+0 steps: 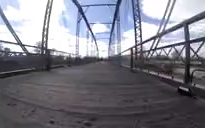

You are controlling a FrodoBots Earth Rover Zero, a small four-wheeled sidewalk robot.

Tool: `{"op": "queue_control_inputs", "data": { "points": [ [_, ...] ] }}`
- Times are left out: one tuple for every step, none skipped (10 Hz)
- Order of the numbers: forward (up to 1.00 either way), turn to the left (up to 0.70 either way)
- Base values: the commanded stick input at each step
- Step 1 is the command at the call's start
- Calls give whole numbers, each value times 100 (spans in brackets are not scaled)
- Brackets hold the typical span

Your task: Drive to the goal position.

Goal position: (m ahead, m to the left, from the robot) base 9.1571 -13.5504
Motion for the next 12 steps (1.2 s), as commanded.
{"op": "queue_control_inputs", "data": {
  "points": [
    [100, 0],
    [100, 0],
    [100, 0],
    [100, 0],
    [100, 0],
    [100, 0],
    [100, 0],
    [100, 0],
    [100, -21],
    [100, -11],
    [100, 0],
    [100, 0]
  ]
}}
